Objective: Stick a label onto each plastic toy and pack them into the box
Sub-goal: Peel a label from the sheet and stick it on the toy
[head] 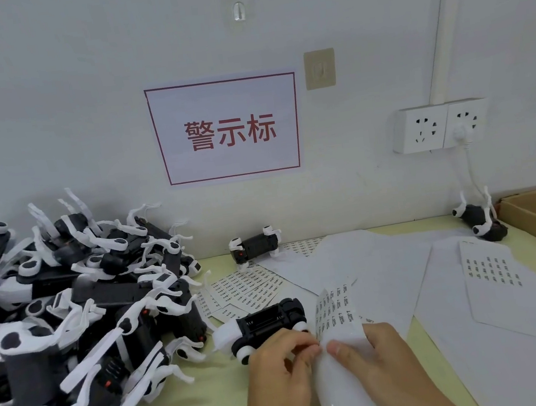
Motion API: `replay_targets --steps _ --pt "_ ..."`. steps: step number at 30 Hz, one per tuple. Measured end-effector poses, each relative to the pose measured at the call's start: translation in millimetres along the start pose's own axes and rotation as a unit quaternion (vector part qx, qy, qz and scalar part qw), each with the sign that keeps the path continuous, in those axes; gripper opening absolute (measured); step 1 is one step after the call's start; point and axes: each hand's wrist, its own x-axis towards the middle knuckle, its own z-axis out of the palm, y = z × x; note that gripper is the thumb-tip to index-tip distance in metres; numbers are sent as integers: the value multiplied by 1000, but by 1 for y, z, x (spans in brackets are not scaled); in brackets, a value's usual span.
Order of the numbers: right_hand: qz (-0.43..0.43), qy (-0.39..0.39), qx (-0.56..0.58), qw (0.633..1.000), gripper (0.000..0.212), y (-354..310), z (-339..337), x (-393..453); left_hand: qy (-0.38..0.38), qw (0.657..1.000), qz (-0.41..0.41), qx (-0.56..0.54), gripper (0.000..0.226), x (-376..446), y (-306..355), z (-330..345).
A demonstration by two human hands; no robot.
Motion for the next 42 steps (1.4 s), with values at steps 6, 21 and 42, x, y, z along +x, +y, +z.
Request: replay_targets --steps 6,21,42 --pt "43 -2 -21 999 10 1 1 1 -15 999 14 30 26 -2 -1 -3" --pt "63 268 -306 911 52 12 -51 17 147 985 -47 -76 30 0 -1 -3" --pt "-101 -58 43 992 57 -6 32 -17 148 986 -53 -58 27 -4 1 5"
